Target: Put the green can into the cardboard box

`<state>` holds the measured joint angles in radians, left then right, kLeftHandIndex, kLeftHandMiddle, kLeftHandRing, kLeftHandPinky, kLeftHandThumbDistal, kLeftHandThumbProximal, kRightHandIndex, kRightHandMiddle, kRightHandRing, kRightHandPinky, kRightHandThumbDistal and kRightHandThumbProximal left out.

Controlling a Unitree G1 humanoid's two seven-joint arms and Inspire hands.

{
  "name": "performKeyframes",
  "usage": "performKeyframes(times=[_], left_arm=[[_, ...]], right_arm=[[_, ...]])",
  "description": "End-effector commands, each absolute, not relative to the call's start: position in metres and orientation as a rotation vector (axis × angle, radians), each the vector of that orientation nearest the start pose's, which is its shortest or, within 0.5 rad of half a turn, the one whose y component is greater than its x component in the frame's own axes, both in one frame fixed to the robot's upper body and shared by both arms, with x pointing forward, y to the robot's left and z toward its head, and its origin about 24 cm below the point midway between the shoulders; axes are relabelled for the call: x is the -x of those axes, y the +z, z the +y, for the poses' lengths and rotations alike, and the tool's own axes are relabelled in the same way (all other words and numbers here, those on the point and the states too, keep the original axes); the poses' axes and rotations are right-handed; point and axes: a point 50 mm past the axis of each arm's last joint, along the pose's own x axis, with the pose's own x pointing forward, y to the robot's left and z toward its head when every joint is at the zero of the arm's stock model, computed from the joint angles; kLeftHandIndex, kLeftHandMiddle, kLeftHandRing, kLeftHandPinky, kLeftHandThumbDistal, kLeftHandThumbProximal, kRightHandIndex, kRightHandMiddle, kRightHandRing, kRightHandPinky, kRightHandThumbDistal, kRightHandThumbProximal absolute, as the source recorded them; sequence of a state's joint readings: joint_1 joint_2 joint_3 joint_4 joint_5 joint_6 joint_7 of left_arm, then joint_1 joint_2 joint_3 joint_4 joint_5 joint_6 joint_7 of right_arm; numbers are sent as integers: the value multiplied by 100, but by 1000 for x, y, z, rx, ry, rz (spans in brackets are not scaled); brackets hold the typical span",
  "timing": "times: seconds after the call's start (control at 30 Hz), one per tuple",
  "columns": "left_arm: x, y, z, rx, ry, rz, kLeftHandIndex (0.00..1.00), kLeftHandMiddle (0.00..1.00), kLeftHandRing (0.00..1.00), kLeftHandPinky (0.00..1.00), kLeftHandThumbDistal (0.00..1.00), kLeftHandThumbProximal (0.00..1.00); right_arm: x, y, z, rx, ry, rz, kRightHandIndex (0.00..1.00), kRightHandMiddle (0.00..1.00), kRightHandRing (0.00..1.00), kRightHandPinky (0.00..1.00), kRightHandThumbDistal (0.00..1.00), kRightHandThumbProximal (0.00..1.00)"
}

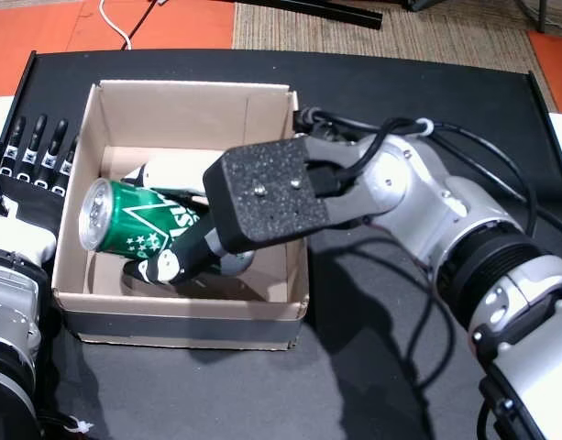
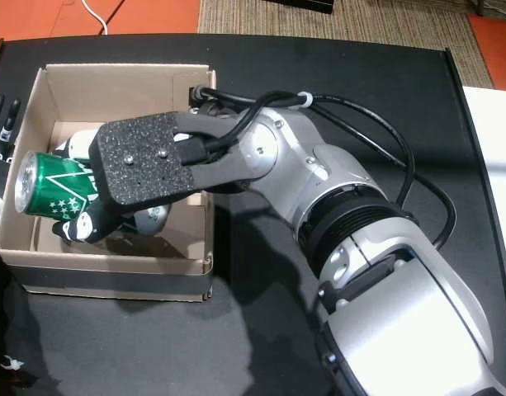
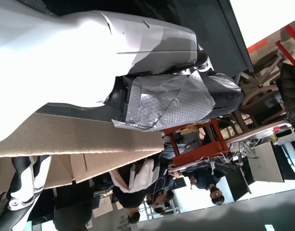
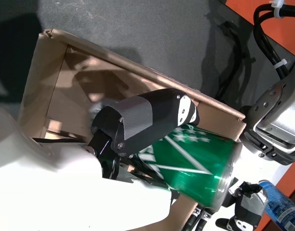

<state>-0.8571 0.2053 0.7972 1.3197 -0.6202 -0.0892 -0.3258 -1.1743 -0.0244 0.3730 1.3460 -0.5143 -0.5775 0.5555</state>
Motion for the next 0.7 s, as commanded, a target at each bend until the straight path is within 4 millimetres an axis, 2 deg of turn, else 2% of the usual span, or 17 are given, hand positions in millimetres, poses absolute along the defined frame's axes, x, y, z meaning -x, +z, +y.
performKeyframes(times=[0.0, 0.2, 0.27, 0.37, 0.47, 0.57, 0.67], left_arm=[[-362, 32, 226, 1048, 254, 46, 71, 65, 78, 87, 0, 100], [-363, 32, 227, 1056, 264, 44, 77, 67, 80, 88, 0, 100], [-363, 33, 226, 1062, 277, 45, 78, 71, 79, 86, 0, 100], [-363, 32, 227, 1052, 265, 40, 86, 83, 84, 89, 0, 100], [-361, 32, 228, 1037, 238, 37, 87, 85, 89, 97, 0, 100], [-361, 31, 228, 1025, 224, 34, 86, 83, 90, 99, 0, 100], [-361, 31, 228, 1028, 230, 37, 76, 74, 86, 94, 0, 100]], right_arm=[[-372, 133, -3, 1044, 1164, -226, 68, 78, 92, 95, 64, 41], [-372, 133, -2, 1044, 1159, -226, 66, 81, 100, 99, 69, 42], [-372, 133, -2, 1040, 1155, -220, 66, 82, 100, 100, 72, 40], [-373, 133, -1, 1025, 1141, -218, 66, 87, 100, 100, 82, 39], [-373, 133, -1, 994, 1118, -223, 67, 92, 100, 100, 93, 38], [-373, 134, 0, 957, 1090, -251, 68, 94, 100, 100, 100, 36], [-372, 136, 0, 931, 1056, -301, 68, 94, 100, 100, 100, 39]])
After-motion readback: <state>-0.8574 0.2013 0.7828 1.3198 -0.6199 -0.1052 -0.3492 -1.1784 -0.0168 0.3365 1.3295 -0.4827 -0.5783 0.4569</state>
